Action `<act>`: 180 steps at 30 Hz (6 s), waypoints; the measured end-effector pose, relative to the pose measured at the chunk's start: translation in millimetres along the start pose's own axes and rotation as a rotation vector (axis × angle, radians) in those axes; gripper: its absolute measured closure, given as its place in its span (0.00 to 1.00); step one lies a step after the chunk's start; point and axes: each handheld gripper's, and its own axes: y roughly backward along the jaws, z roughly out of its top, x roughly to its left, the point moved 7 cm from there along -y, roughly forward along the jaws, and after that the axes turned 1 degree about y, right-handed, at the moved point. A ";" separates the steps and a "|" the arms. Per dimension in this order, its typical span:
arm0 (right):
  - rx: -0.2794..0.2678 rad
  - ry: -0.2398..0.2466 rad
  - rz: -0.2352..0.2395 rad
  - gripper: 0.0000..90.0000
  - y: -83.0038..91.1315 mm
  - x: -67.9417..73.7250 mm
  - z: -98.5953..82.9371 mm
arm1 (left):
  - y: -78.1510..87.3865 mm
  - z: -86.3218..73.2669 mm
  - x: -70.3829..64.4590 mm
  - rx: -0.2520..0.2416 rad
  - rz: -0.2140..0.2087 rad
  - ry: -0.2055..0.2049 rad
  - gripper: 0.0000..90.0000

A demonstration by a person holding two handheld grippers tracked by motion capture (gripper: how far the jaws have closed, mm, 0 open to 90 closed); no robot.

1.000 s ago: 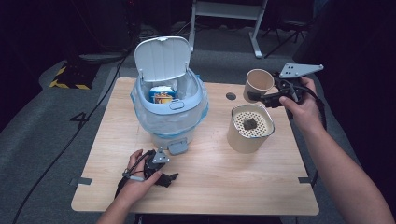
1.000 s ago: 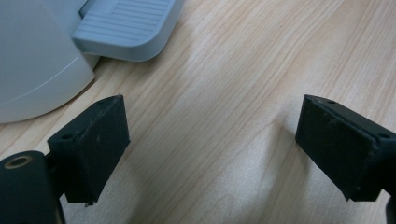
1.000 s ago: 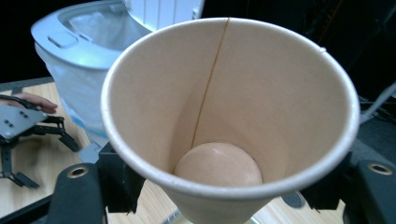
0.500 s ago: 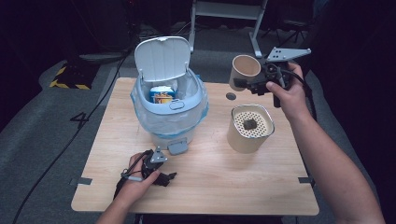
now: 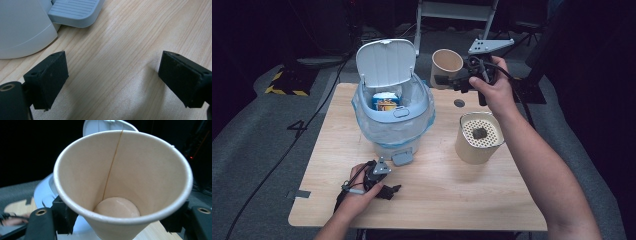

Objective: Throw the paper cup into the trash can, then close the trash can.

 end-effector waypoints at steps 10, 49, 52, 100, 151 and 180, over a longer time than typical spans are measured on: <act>0.021 0.003 0.036 0.31 -36.4 12.8 8.6 | 0.0 0.0 0.1 0.000 0.000 -0.001 0.10; 0.123 0.101 0.046 0.17 -102.6 31.9 -11.6 | 0.0 -0.1 0.2 0.002 0.001 -0.003 0.10; 0.107 0.104 0.038 0.18 -92.8 32.1 -7.3 | -0.1 -0.1 0.0 0.002 -0.001 -0.002 0.10; 0.174 -0.069 -0.232 0.25 149.3 11.9 -132.7 | 10.6 -11.9 13.4 0.004 0.045 0.041 0.07; 0.387 -0.209 -0.300 0.18 131.2 42.4 -380.7 | 24.7 -13.3 15.7 -0.015 0.062 0.078 0.24; 0.387 -0.217 -0.305 0.18 131.4 42.6 -381.0 | 111.0 14.1 37.1 -0.215 0.028 0.144 0.28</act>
